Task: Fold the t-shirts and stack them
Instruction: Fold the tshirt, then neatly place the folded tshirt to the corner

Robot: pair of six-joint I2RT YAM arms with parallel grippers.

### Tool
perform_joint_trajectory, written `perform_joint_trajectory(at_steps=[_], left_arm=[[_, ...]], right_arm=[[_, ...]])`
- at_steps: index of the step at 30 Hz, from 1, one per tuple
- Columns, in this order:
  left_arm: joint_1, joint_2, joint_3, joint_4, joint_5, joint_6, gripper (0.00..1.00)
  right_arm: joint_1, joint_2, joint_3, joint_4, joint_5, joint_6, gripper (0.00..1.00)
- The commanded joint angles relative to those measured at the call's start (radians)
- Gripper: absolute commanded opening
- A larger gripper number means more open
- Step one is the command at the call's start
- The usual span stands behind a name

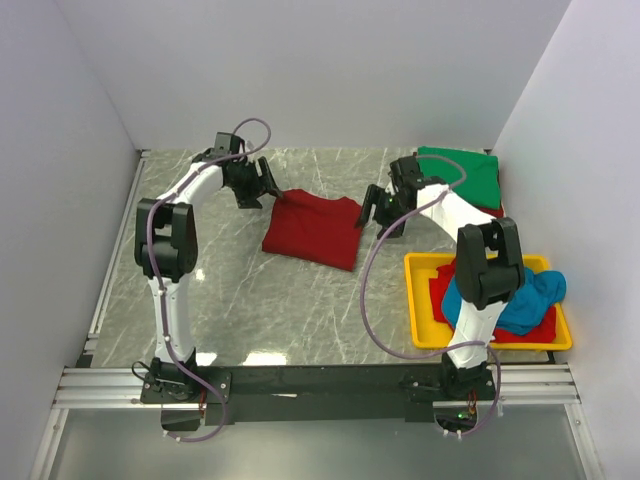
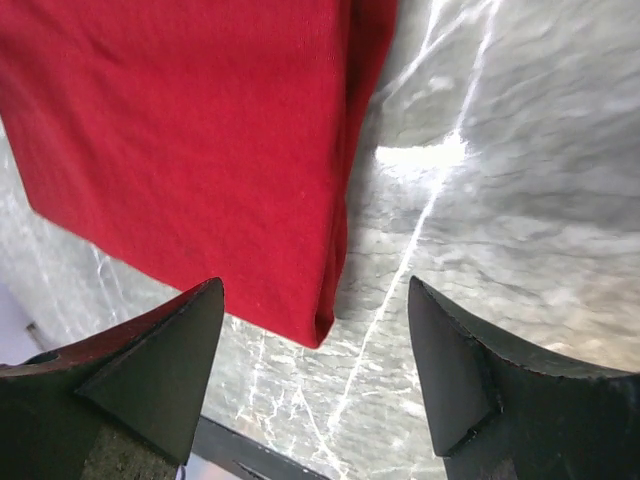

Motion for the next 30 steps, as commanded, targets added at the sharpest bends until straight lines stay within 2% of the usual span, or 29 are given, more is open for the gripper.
perform_joint_trajectory(at_steps=[1, 10, 22, 30], left_arm=[[-0.004, -0.060, -0.030, 0.066, 0.062, 0.039, 0.77], [-0.010, 0.005, -0.005, 0.045, 0.079, 0.060, 0.78], [-0.039, 0.063, 0.025, 0.012, -0.002, 0.088, 0.78], [-0.051, 0.086, 0.032, 0.000, -0.060, 0.094, 0.72]], right_arm=[[0.000, -0.063, -0.078, 0.153, -0.089, 0.027, 0.80], [-0.004, -0.062, -0.143, 0.236, -0.147, 0.047, 0.80], [-0.007, -0.031, -0.169, 0.279, -0.169, 0.066, 0.80], [-0.016, -0.024, -0.198, 0.313, -0.186, 0.087, 0.80]])
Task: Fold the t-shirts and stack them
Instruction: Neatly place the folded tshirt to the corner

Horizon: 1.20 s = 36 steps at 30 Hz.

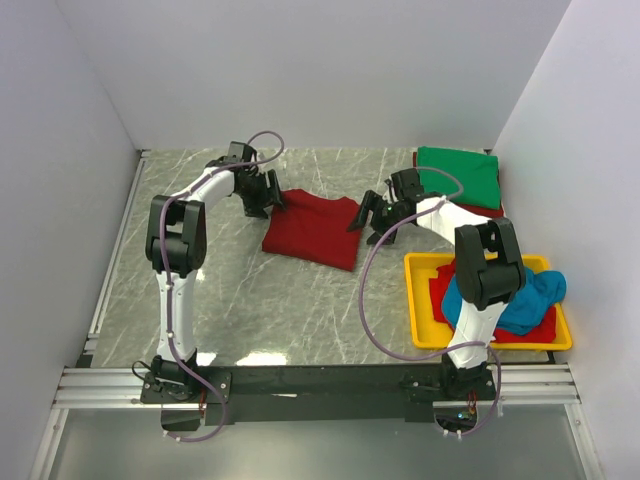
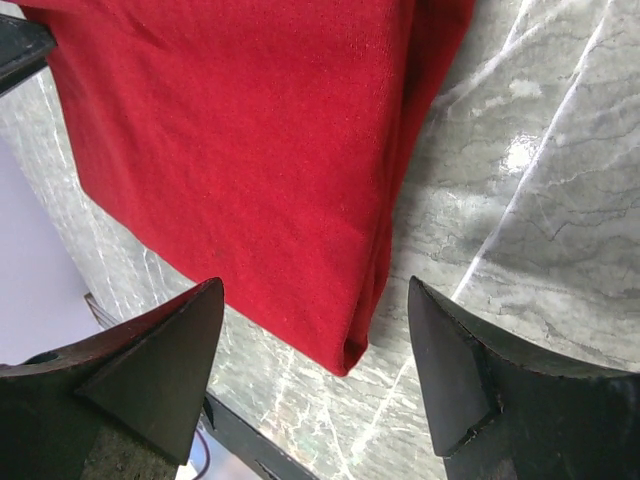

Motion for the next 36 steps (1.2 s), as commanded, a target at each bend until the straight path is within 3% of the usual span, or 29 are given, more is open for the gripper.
perform_joint_trajectory(at_steps=[1, 8, 18, 24, 32, 36], left_arm=[[-0.008, 0.007, 0.034, -0.005, -0.041, 0.025, 0.70], [-0.008, 0.016, 0.017, 0.009, -0.029, 0.023, 0.42], [-0.004, 0.007, -0.039, 0.033, -0.045, 0.034, 0.14], [0.001, 0.005, -0.087, 0.047, -0.048, 0.036, 0.06], [0.003, 0.002, -0.116, 0.053, -0.046, 0.034, 0.04], [0.003, 0.001, -0.116, 0.056, -0.037, 0.033, 0.03]], right_arm=[[-0.011, -0.005, -0.012, 0.048, -0.020, 0.014, 0.80], [-0.014, 0.024, -0.041, 0.108, -0.051, 0.040, 0.80], [-0.022, 0.053, -0.111, 0.203, -0.080, 0.067, 0.80], [-0.014, 0.096, -0.137, 0.314, -0.127, 0.121, 0.80], [0.042, 0.182, -0.055, 0.312, -0.086, 0.115, 0.80], [0.072, 0.219, 0.002, 0.305, -0.048, 0.119, 0.74]])
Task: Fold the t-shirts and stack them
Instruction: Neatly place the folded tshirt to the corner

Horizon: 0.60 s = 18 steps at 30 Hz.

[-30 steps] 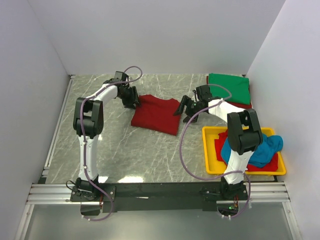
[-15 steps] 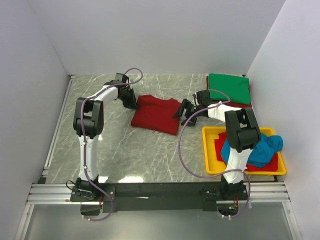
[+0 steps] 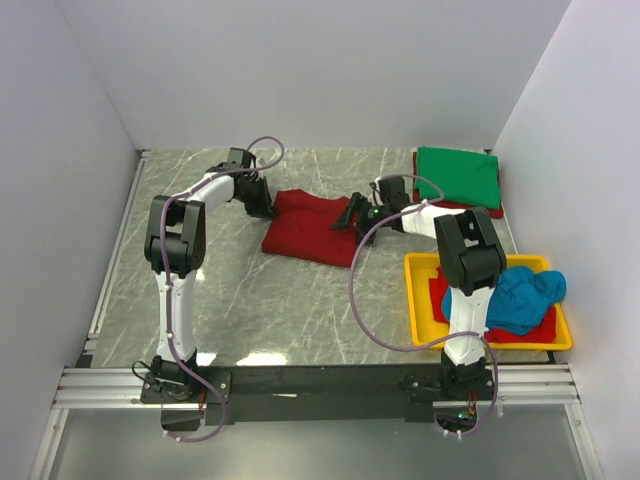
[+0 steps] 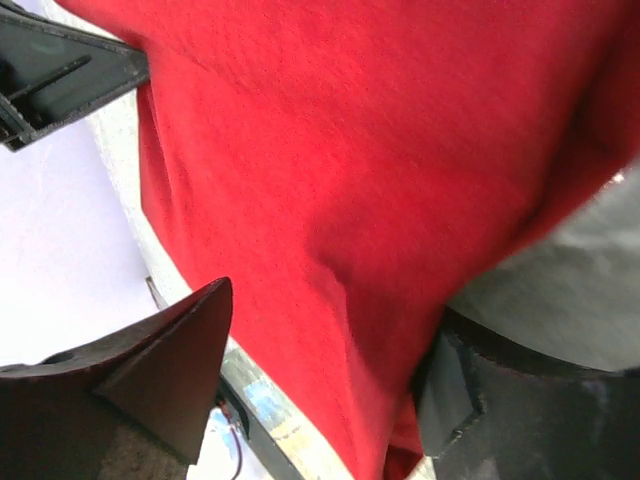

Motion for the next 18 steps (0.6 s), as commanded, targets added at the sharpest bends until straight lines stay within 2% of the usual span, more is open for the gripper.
perform_joint_trajectory(at_steps=[1, 3, 4, 7, 10, 11, 12, 14, 18], left_arm=[[-0.001, 0.003, -0.039, -0.022, -0.042, 0.023, 0.03], [-0.001, -0.001, -0.042, -0.016, -0.030, 0.020, 0.04], [-0.001, -0.002, -0.047, -0.013, -0.022, 0.018, 0.04], [0.001, -0.010, -0.045, -0.011, -0.008, 0.012, 0.11], [0.003, -0.020, -0.035, -0.020, -0.005, 0.000, 0.30], [0.003, -0.028, -0.030, -0.022, -0.007, -0.004, 0.41], [0.004, -0.031, -0.019, -0.029, -0.008, -0.009, 0.46], [0.006, -0.045, -0.008, -0.039, -0.017, -0.014, 0.57], [0.015, -0.076, -0.004, -0.052, -0.033, -0.017, 0.66]], right_arm=[[0.029, 0.071, 0.031, -0.018, 0.111, -0.013, 0.72], [0.032, 0.079, 0.050, -0.030, 0.133, -0.012, 0.62], [0.032, 0.080, 0.056, -0.042, 0.144, -0.015, 0.50], [0.034, 0.062, 0.070, -0.070, 0.196, -0.030, 0.38], [0.034, 0.036, 0.102, -0.133, 0.260, -0.059, 0.22], [0.032, 0.030, 0.126, -0.172, 0.278, -0.082, 0.08], [0.032, 0.025, 0.143, -0.197, 0.314, -0.094, 0.01], [0.032, 0.016, 0.204, -0.276, 0.349, -0.140, 0.00], [0.032, 0.040, 0.344, -0.435, 0.453, -0.234, 0.00]])
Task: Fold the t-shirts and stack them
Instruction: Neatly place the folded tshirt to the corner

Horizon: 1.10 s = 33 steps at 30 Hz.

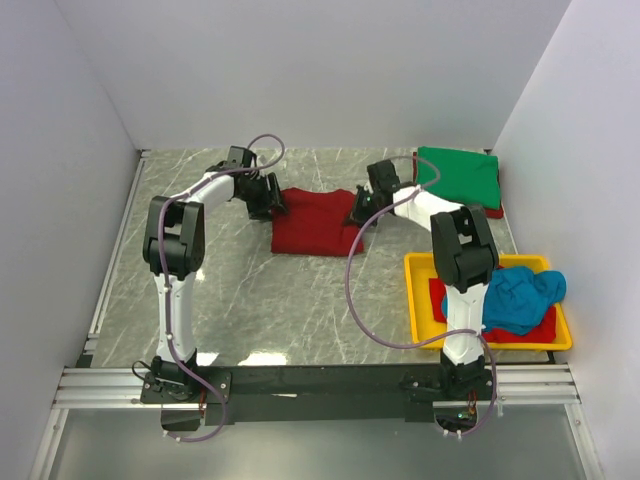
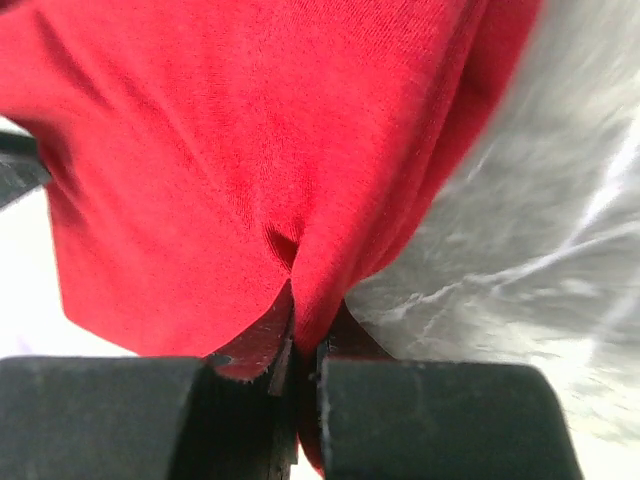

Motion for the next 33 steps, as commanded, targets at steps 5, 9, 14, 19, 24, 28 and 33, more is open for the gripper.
perform_joint_trajectory(at_steps=[5, 9, 14, 19, 24, 28, 33], left_arm=[[0.028, -0.115, -0.038, -0.026, -0.067, 0.009, 0.70], [0.029, -0.147, -0.077, -0.016, -0.067, 0.004, 0.71], [0.036, -0.167, -0.120, -0.017, -0.081, 0.008, 0.71], [0.049, -0.202, -0.173, -0.016, -0.110, 0.011, 0.71], [0.060, -0.233, -0.222, -0.022, -0.142, 0.014, 0.71], [0.066, -0.262, -0.263, -0.023, -0.165, 0.006, 0.71], [0.072, -0.285, -0.323, 0.000, -0.173, -0.026, 0.71]], right_arm=[[-0.010, 0.048, 0.323, -0.354, 0.270, -0.236, 0.00], [-0.008, 0.103, 0.461, -0.484, 0.408, -0.316, 0.00], [-0.016, 0.158, 0.610, -0.600, 0.582, -0.409, 0.00], [-0.030, 0.198, 0.704, -0.660, 0.739, -0.445, 0.00], [-0.045, 0.180, 0.704, -0.627, 0.870, -0.495, 0.00], [-0.053, 0.181, 0.713, -0.575, 0.960, -0.541, 0.00], [-0.077, 0.218, 0.785, -0.546, 1.026, -0.616, 0.00]])
